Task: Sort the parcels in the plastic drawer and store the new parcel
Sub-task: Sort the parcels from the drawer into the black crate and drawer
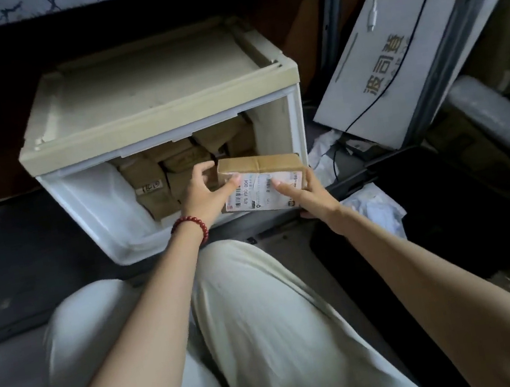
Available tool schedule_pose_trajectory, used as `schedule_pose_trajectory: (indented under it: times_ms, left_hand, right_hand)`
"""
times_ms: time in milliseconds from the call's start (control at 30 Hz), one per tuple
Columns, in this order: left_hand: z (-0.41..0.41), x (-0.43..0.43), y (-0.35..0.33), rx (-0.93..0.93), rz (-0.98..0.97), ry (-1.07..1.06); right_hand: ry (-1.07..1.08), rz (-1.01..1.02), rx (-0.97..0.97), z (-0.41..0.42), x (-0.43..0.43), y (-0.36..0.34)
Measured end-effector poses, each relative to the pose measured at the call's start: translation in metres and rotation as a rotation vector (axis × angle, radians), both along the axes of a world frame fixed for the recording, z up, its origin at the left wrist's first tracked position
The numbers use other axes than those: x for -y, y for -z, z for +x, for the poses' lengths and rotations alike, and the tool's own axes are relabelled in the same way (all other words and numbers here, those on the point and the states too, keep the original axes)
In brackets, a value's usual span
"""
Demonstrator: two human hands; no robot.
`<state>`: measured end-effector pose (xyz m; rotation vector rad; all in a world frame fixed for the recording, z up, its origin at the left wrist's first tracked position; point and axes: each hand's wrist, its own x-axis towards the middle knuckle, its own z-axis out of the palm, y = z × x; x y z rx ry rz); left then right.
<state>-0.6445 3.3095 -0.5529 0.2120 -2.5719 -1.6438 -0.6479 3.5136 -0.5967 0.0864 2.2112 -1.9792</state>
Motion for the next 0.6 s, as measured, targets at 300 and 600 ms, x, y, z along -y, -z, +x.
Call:
schedule_pose_trajectory:
  times_ms: [300,600]
  left_hand:
    - [0.005,-0.107,0.009,0.002,-0.139,0.241]
    - [0.03,-0.243,0.062,0.155,-0.202,0.616]
  right_hand:
    - [0.221,-0.021,0.0,0.032,-0.102,0.013]
    - [0.556,0.136,0.166,0.109,-0.218,0.041]
